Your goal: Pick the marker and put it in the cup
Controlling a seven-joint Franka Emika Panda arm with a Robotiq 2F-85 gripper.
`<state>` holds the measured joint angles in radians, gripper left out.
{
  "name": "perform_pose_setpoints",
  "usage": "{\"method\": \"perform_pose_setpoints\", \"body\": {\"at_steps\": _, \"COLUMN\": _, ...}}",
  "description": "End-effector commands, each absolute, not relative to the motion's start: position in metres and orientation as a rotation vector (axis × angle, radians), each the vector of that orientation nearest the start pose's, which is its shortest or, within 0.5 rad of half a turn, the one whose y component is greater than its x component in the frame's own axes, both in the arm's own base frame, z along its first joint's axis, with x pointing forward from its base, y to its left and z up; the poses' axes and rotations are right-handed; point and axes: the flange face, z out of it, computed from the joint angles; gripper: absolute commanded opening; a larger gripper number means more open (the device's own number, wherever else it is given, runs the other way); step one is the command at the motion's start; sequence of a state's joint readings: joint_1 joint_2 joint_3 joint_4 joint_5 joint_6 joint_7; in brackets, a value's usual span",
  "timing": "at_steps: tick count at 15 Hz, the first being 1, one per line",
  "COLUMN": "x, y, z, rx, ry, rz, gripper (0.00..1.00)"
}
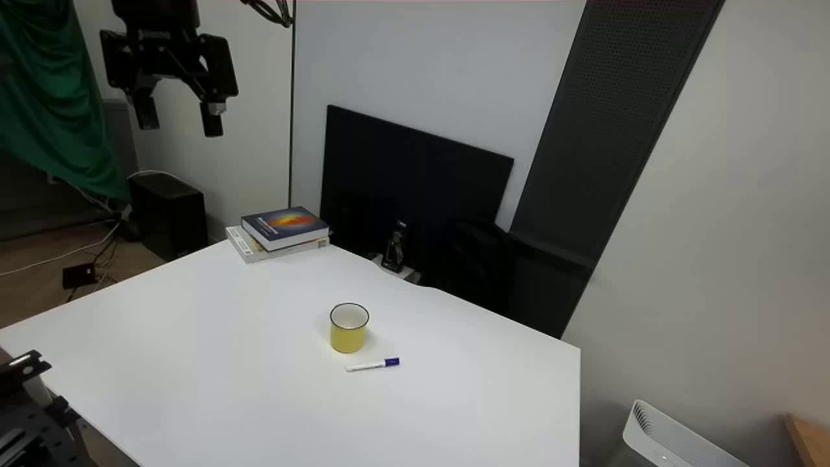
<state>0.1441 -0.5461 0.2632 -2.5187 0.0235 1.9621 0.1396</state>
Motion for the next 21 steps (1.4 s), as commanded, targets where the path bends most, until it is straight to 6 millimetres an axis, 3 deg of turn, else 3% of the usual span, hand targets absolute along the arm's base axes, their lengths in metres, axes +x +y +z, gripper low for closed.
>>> {"method": "perform_pose_setpoints", "body": {"at_steps": 1, "x": 0.349, "y": 0.155, "z": 0.457, "rx": -3.239, "ry": -0.358, "rz": -0.005, "gripper": 1.0}}
{"method": "perform_pose_setpoints", "body": {"at_steps": 18, "x": 0.349, "y": 0.155, "z": 0.457, "rx": -3.239, "ry": -0.358, "rz": -0.004, "gripper": 1.0}}
{"method": "perform_pose_setpoints", "body": {"at_steps": 19, "x": 0.348, "y": 0.152, "z": 0.456, "rx": -3.248, "ry": -0.338, "rz": -0.011, "gripper": 1.0}}
{"method": "perform_pose_setpoints", "body": {"at_steps": 21, "x": 0.351, "y": 0.124, "z": 0.449, "rx": -3.231, "ry": -0.199, "rz": 0.031, "gripper": 1.0}}
